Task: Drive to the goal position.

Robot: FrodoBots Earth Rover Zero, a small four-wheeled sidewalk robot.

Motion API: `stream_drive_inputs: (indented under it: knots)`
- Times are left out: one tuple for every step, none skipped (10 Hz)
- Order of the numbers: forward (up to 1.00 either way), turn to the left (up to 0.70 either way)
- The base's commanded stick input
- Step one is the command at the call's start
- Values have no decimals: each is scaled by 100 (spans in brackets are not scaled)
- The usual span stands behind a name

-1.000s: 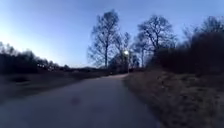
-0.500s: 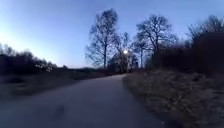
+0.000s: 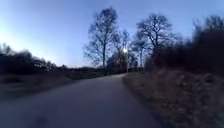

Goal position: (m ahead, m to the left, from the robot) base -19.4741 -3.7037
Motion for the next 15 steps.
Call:
stream_drive_inputs:
  knots:
    - [100,0]
    - [25,75]
    - [0,100]
    - [0,100]
    - [0,100]
    - [0,100]
    - [0,100]
    - [0,100]
    - [0,100]
    - [0,100]
    - [0,100]
    - [0,100]
    - [0,100]
    - [0,100]
    - [0,100]
